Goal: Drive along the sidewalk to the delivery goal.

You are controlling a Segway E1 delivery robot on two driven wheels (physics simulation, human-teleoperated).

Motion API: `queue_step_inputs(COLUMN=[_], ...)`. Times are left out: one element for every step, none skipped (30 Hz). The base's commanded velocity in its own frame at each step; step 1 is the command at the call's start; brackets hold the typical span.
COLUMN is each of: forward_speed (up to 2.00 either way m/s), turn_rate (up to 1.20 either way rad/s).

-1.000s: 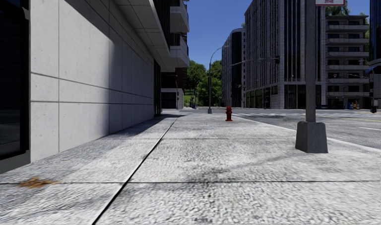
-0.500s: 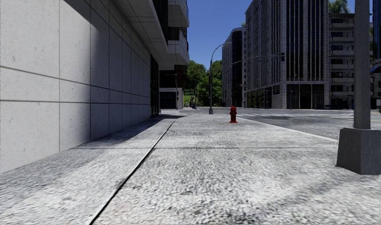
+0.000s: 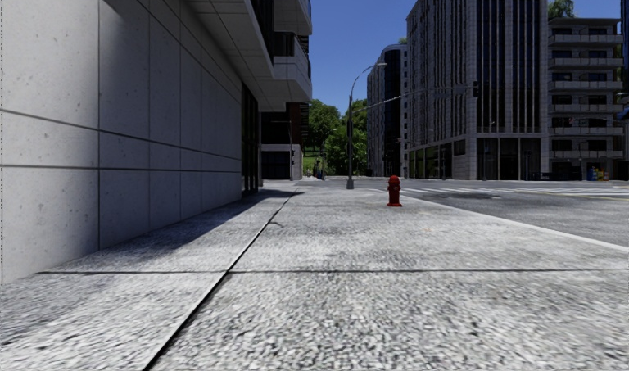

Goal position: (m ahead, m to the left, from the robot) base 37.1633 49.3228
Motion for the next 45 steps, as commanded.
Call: queue_step_inputs(forward_speed=[2.0,2.0,2.0,2.0,2.0,2.0,2.0,2.0,2.0,2.0,2.0,2.0,2.0,2.0,2.0,2.0,2.0,2.0,2.0,2.0,2.0,2.0,2.0,2.0,2.0,2.0,2.0,2.0,2.0,2.0,2.0,2.0,2.0,2.0,2.0,2.0,2.0,2.0,2.0,2.0,2.0,2.0,2.0,2.0,2.0], turn_rate=[0.0,0.0,0.0,0.0,0.0,0.0,0.0,0.0,0.0,0.0,0.0,0.0,0.0,0.0,0.0,0.0,0.0,0.0,0.0,0.0,0.0,0.0,0.0,0.0,0.0,0.0,0.0,0.0,0.0,0.0,0.0,0.0,0.0,0.0,0.0,0.0,0.0,0.0,0.0,0.0,0.0,0.0,0.0,0.0,0.0])
